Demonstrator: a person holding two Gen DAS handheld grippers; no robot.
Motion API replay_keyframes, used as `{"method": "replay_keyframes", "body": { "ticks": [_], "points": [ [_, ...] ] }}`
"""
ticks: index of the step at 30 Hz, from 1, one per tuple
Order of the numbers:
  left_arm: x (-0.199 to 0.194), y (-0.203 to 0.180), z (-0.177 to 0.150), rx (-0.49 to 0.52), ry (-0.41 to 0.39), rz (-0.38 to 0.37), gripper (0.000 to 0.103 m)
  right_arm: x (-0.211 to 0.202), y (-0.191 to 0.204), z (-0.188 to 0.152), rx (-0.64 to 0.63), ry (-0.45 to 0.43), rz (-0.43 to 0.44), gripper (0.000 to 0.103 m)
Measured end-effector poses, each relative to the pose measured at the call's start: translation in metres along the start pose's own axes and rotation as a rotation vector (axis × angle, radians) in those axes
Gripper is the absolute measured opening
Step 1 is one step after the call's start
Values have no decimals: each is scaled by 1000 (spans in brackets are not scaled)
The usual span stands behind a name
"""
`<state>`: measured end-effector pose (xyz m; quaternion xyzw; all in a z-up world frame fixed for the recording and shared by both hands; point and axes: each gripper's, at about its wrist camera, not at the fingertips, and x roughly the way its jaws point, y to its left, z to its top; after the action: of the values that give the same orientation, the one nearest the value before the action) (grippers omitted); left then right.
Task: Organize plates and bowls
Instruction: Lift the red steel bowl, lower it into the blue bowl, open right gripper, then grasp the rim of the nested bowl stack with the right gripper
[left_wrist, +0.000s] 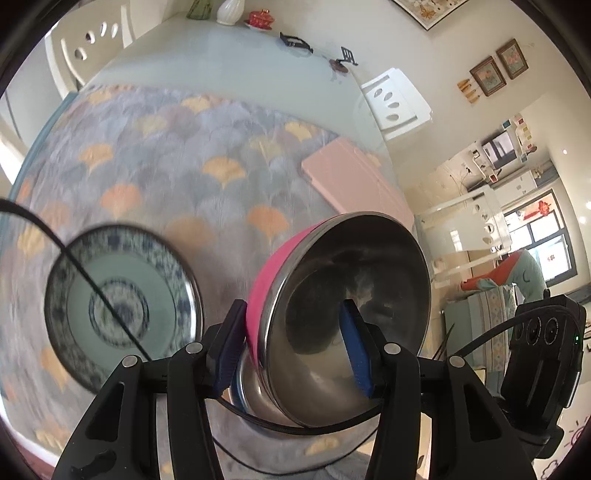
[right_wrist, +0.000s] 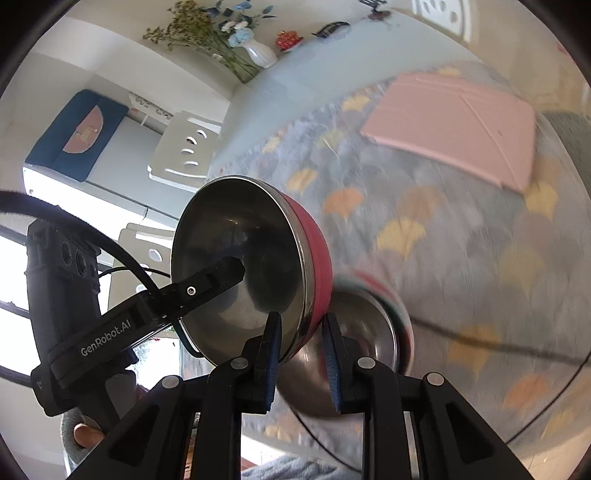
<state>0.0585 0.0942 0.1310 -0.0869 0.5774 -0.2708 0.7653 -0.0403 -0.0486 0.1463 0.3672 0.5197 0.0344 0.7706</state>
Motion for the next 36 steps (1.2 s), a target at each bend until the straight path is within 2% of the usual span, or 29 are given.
{"method": "replay_keyframes", "body": {
  "ticks": [7,9,10,11,13,15,18,21,25,27,29,30,31,33,36],
  "points": [
    [5,2,-23,-15,32,-27,50,0,-18,-21,57,56,17,22],
    [6,13,-23,-50,8,1,52,-1,-21,-23,45,62,-21,22],
    [6,20,-22,-74,3,20,57,-1,-22,-23,29,60,-63,25],
    [6,26,-22,-97,2,31,59,-4,-24,-24,24,49,-109,37],
    [6,41,-21,-146,-6,46,59,-10,-34,-25,58,11,-145,53],
    [7,51,-21,-174,-15,56,59,-15,-45,-24,110,-8,-150,55],
    [15,58,-20,-200,-1,53,59,-11,-60,-21,154,11,-156,61],
    [16,60,-25,-217,1,38,59,-2,-73,-22,215,51,-132,62],
    [3,71,-38,-271,-21,-18,59,4,-89,-23,299,83,-83,66],
    [-8,77,-47,-303,-50,-52,63,4,-94,-20,339,81,-28,67],
    [-14,77,-56,-309,-67,-53,71,2,-99,-15,385,57,73,78],
    [-13,75,-59,-301,-62,-46,73,2,-98,-12,398,51,107,79],
    [-8,72,-64,-287,-42,-29,73,4,-96,-8,393,53,125,80],
    [6,68,-72,-273,10,-11,73,10,-86,0,325,80,89,81],
    [25,64,-80,-298,56,-72,73,27,-70,7,182,134,-3,81]
  ]
}}
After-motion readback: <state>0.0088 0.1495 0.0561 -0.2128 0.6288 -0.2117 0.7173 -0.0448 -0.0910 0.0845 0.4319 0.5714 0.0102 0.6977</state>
